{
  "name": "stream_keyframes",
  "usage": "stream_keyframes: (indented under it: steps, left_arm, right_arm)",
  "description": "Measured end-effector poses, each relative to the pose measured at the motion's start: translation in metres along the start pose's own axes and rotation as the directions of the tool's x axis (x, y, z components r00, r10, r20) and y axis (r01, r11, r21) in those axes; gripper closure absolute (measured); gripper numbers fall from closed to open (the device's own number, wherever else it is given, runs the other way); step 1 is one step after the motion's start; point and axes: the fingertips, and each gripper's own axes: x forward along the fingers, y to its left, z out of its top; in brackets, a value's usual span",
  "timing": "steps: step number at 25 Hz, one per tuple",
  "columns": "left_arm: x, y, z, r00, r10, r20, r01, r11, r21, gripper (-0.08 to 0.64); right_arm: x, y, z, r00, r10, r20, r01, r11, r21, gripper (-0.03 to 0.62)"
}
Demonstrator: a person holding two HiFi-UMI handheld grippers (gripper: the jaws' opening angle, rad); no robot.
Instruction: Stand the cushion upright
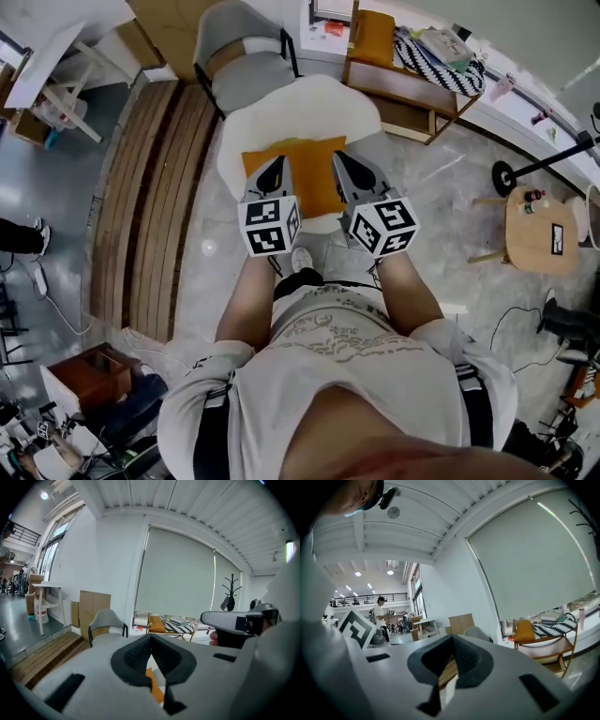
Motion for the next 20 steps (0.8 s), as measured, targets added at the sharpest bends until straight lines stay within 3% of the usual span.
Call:
stream_keyframes:
  steps: [5,10,20]
  left_arm:
    - [0.021,0.027,0.005,1.0,-0.018,-0.009,0.018,1.0,-0.02,0.54]
    - [0.038,0.048,0.012,0.999,-0.032,-0.019,0.031,0.998,-0.045,0.54]
    - [0.06,0.07,-0.017,0.996,-0.006,-0.091,-0.002,0.995,-0.095,0.54]
  right_arm:
    - [0.032,0.002,-0.001,0.999,-0.024,-0.025,0.023,0.998,-0.059,0.566]
    - [0.058,-0.002,0.001,0.998,-0.042,-0.043,0.041,0.999,-0.034,0.566]
    - [0.078,-0.017,-0.022,0.994,-0.066,-0.09,0.063,0.997,-0.032,0.566]
